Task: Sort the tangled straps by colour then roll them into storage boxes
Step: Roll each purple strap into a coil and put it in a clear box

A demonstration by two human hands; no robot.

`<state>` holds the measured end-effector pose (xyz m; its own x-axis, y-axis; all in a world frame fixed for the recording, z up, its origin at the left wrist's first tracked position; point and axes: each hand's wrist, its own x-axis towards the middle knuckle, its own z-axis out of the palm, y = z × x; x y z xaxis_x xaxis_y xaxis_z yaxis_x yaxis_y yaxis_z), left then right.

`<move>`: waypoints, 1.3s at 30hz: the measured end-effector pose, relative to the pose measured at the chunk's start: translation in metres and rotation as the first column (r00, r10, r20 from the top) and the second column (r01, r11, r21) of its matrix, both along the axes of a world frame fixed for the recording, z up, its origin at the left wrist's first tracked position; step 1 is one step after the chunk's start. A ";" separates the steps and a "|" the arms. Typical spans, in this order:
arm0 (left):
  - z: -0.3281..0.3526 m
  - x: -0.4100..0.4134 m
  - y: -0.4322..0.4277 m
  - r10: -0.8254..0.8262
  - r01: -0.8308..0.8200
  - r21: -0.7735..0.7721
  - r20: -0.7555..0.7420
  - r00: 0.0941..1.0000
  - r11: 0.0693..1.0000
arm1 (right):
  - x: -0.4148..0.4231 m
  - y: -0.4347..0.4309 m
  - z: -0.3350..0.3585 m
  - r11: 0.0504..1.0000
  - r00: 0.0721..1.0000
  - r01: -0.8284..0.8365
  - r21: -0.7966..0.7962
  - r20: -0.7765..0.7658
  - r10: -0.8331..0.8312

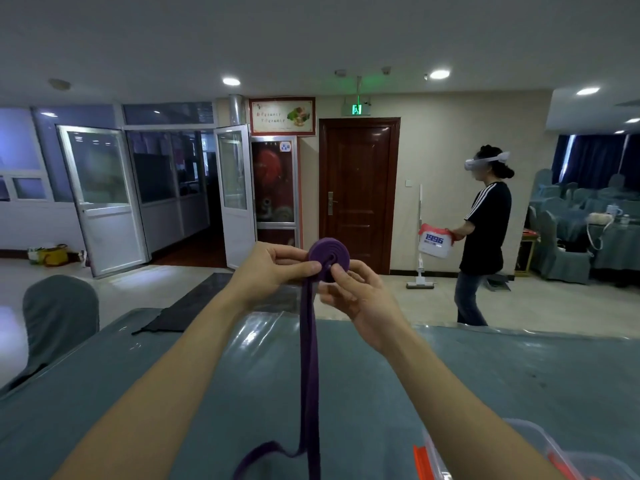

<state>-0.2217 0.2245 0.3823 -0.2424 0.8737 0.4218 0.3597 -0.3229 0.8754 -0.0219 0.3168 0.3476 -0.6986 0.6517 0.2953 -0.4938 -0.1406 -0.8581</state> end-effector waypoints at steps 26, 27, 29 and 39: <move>-0.014 -0.004 -0.013 -0.004 0.005 0.016 -0.044 0.999 1.000 | 0.008 0.026 0.026 0.964 0.989 0.063 0.260 0.112 -0.095; -0.019 0.000 -0.009 0.004 -0.004 0.037 -0.007 1.000 0.999 | 0.005 0.022 0.022 0.983 0.996 0.044 0.177 0.064 -0.056; -0.023 0.005 -0.004 0.024 -0.027 0.067 0.047 0.999 0.997 | 0.000 0.013 0.013 1.000 1.000 0.005 0.021 -0.024 -0.004; -0.034 0.007 -0.006 0.045 -0.045 -0.007 -0.016 0.999 0.999 | 0.005 0.013 -0.038 0.995 0.988 0.016 0.101 0.153 -0.032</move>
